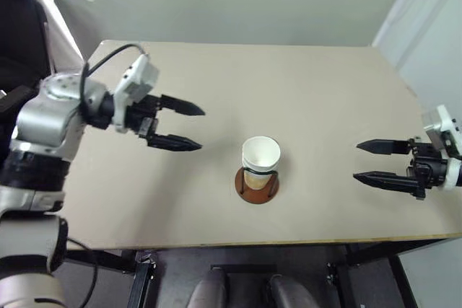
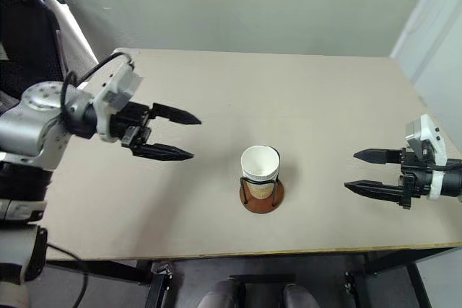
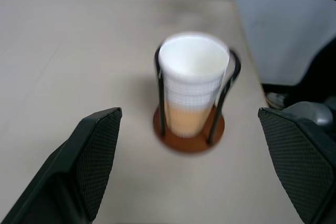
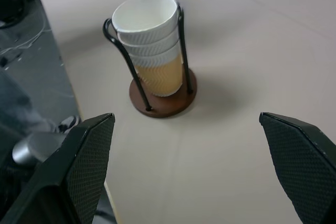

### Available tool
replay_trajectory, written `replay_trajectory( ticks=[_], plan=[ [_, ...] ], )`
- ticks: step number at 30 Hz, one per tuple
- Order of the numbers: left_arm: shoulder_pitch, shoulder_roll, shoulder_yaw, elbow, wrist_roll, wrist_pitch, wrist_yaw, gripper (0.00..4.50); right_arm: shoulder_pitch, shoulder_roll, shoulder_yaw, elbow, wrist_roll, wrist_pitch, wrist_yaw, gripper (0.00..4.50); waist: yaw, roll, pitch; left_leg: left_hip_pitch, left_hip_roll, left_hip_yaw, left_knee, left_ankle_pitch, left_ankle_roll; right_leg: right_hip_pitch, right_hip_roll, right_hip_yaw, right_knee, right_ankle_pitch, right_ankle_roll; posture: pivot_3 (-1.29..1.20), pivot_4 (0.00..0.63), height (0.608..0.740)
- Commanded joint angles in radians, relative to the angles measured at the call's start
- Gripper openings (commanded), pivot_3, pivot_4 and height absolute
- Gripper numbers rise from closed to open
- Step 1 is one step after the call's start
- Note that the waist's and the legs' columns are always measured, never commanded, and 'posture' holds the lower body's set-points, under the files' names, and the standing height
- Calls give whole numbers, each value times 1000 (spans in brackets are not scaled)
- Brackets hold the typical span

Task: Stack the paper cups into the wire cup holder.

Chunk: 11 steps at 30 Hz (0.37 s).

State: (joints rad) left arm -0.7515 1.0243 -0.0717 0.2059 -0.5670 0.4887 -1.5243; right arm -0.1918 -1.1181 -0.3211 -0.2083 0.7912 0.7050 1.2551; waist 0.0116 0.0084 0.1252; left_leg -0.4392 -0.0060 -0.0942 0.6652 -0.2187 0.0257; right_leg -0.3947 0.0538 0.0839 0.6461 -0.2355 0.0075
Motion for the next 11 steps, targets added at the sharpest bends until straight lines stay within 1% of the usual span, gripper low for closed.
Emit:
replay_trajectory(
  ticks=[1,4,6,11],
  plan=[
    [102,38,145,0,-41,53,40,4461,-42,-22,6,48,-39,-43,40,4500,0,0,0,0,0,0,0,0,0,0,0,0,0,0,-1,0,150,740],
    [248,49,237,-23,-44,62,74,4461,-72,-12,17,92,-73,-81,55,4500,0,0,0,1,0,0,0,1,0,0,0,0,1,1,-2,0,150,740],
    [332,45,289,-82,-54,76,109,4461,-90,-3,20,126,-103,-121,57,4500,-2,0,0,2,0,0,0,1,-1,0,0,0,1,1,-4,0,150,740],
    [399,9,390,-188,-118,152,218,4461,-101,11,17,181,-161,-215,72,4500,4,-1,0,2,0,0,0,3,-1,0,0,0,2,1,-9,0,150,740]
  ],
)
